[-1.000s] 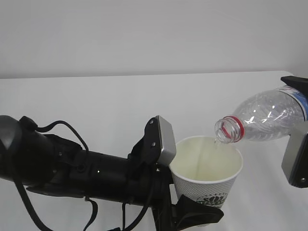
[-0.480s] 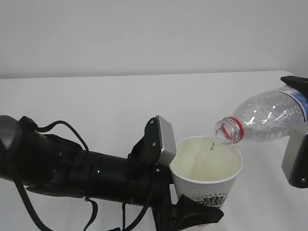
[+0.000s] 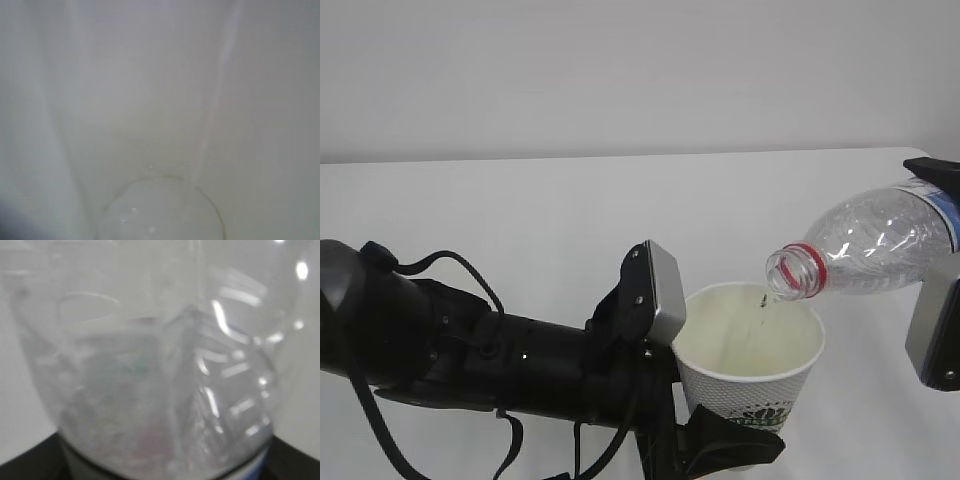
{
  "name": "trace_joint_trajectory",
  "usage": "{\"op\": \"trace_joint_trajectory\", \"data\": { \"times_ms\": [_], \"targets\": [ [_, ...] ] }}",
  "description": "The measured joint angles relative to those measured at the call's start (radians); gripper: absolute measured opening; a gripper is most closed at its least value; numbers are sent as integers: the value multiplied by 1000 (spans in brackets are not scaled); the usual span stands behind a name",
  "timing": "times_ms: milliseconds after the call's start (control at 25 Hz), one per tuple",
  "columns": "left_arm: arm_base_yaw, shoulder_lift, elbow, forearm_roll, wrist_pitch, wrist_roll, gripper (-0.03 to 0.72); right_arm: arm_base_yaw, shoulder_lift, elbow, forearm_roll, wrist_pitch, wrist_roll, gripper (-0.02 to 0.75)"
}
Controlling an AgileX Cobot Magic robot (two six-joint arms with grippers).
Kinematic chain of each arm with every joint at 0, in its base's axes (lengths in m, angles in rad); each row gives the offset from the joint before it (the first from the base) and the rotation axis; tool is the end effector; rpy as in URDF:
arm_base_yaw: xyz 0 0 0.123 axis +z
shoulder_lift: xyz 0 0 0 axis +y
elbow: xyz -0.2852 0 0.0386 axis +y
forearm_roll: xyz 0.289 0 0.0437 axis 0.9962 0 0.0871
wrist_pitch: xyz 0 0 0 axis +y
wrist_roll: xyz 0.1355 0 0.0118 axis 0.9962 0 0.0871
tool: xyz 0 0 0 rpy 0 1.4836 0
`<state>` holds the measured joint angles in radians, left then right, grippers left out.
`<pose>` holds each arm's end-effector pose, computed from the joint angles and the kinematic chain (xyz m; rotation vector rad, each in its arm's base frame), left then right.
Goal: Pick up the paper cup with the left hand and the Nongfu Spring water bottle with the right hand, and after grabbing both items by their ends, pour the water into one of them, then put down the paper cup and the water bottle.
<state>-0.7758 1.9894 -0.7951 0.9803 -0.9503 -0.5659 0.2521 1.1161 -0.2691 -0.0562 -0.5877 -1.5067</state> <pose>0.2130 -0.3377 0.0720 1.3408 1.5825 -1.1374 0.2580 0.0708 0.1851 -1.4561 1.1183 -0.9120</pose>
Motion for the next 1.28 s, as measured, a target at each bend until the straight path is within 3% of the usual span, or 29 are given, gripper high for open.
{"op": "trace_joint_trajectory", "data": {
  "times_ms": [1280],
  "targets": [
    [0, 0, 0, 0, 0, 0, 503, 0, 0, 0, 10, -5, -4, 465]
  ]
}}
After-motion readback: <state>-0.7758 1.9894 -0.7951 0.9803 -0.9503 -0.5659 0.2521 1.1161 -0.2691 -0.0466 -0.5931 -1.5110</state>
